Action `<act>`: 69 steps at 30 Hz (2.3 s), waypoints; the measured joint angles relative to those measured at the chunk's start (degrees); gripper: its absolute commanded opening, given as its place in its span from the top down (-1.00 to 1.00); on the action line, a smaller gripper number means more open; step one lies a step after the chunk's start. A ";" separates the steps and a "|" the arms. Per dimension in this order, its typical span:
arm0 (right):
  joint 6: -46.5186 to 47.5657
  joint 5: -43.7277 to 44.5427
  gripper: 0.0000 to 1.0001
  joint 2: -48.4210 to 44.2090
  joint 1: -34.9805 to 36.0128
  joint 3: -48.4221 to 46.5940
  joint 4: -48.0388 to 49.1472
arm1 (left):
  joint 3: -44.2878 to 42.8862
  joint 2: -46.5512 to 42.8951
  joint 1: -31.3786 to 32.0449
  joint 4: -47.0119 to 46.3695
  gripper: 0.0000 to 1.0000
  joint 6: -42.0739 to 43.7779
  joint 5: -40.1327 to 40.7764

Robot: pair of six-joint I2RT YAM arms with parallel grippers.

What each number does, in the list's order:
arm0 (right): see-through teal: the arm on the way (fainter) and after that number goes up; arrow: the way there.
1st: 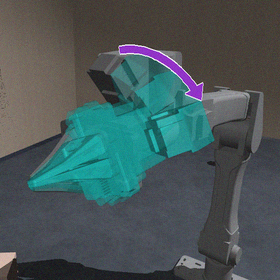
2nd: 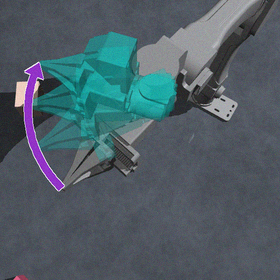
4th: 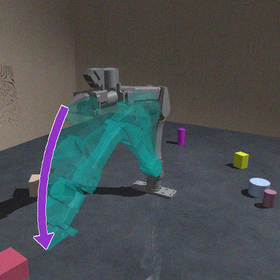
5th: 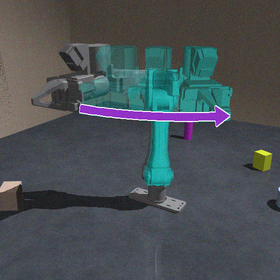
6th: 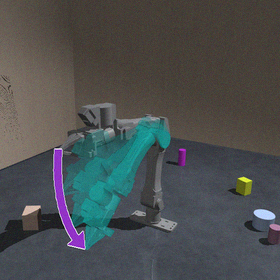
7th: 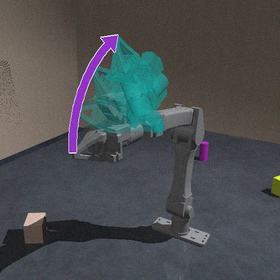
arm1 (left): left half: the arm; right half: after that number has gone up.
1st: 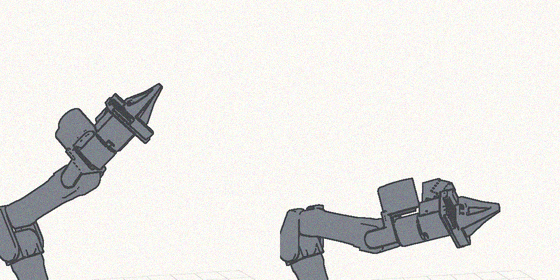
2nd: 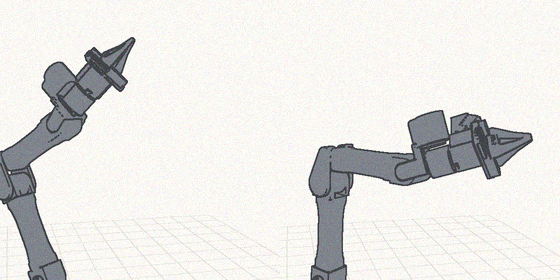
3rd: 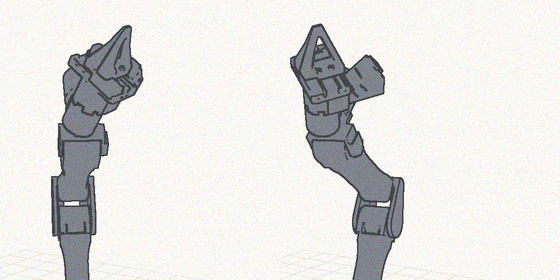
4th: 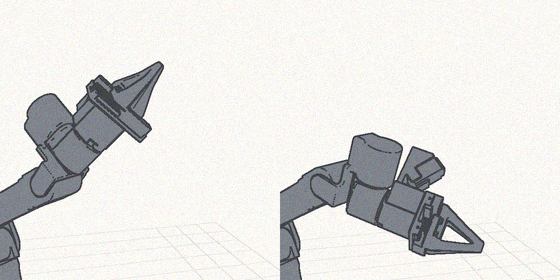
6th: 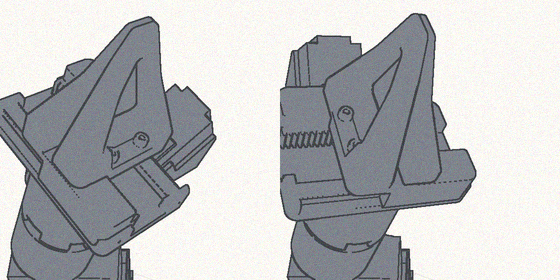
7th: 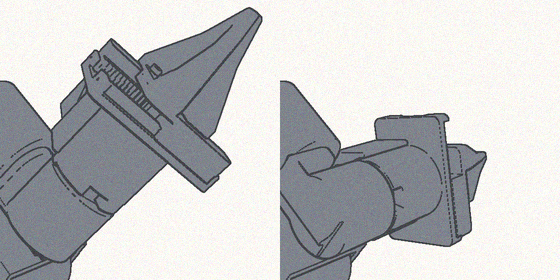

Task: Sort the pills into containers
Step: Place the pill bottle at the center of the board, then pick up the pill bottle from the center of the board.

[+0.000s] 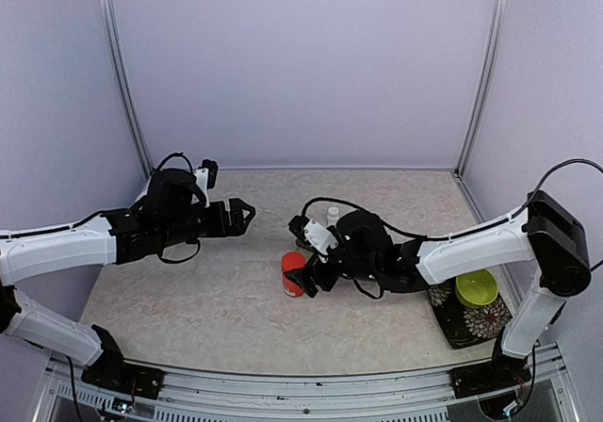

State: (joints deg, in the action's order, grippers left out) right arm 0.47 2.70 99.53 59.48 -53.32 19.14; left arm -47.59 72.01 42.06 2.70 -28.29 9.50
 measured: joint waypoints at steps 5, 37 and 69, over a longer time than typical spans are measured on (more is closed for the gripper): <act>1.86 2.62 -1.00 -13.92 0.00 3.45 0.02 | 0.46 0.15 1.53 -1.86 -0.97 4.02 -1.95; -3.08 1.49 -1.00 -33.16 -9.42 16.57 -2.64 | -12.04 23.67 9.73 0.55 -0.74 25.73 -12.15; -4.02 1.62 -1.00 -30.29 -9.68 16.65 -2.56 | -11.34 23.93 11.41 2.10 -0.67 23.80 -10.25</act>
State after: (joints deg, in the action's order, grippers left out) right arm -3.55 4.32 69.23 49.80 -36.67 16.58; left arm -58.94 95.94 53.47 4.80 -4.49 -0.75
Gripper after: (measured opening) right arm 0.996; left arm 0.858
